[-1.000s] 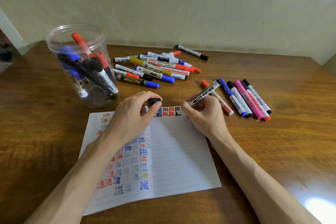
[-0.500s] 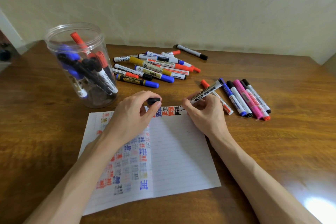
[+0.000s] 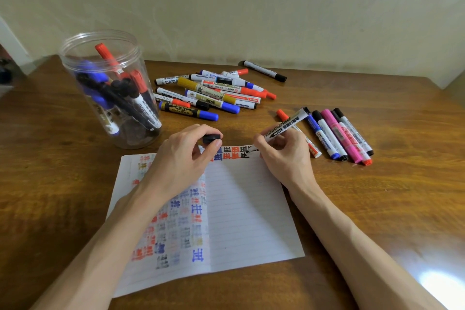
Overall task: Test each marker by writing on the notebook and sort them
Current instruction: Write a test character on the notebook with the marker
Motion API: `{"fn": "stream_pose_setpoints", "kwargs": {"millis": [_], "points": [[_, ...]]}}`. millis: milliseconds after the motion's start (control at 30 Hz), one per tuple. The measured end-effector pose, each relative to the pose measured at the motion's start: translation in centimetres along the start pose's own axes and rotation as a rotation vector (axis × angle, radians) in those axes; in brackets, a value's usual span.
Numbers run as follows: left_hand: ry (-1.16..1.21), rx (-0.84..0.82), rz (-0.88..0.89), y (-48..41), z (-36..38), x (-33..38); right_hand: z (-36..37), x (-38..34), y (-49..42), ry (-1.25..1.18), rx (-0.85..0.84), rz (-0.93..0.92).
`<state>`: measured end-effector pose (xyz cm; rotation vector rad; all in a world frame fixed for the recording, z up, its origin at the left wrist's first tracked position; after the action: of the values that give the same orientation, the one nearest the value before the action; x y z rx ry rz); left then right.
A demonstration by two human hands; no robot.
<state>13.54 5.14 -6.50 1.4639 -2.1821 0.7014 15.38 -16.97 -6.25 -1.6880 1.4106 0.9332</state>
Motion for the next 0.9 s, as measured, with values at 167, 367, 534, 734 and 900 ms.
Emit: {"fn": "stream_pose_setpoints", "kwargs": {"millis": [167, 367, 534, 734, 900], "points": [[0.01, 0.001, 0.0, 0.0, 0.0, 0.1, 0.0, -0.3, 0.1, 0.024, -0.005, -0.015], [0.013, 0.004, 0.001, 0.0, -0.1, 0.1, -0.1, -0.3, 0.1, 0.022, -0.054, 0.007], [0.031, -0.004, 0.01, 0.0, -0.4, 0.1, -0.2, -0.2, 0.0, -0.092, -0.005, 0.024], [0.207, -0.005, -0.019, 0.0, -0.7, 0.6, -0.9, -1.0, 0.3, -0.427, -0.06, 0.055], [0.242, -0.005, -0.003, 0.1, -0.7, 1.2, -0.6, -1.4, 0.5, -0.592, -0.225, 0.034]]}}
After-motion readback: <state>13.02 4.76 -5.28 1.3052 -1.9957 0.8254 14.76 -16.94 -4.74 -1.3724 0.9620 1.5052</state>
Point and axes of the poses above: each hand's wrist, its own y-axis away from the middle knuckle, its own z-axis out of the palm, x = y × z, the point moved 1 cm from there along -y, towards the middle knuckle, and after that the axes turned 13 degrees about -x, right-handed, at the moved point
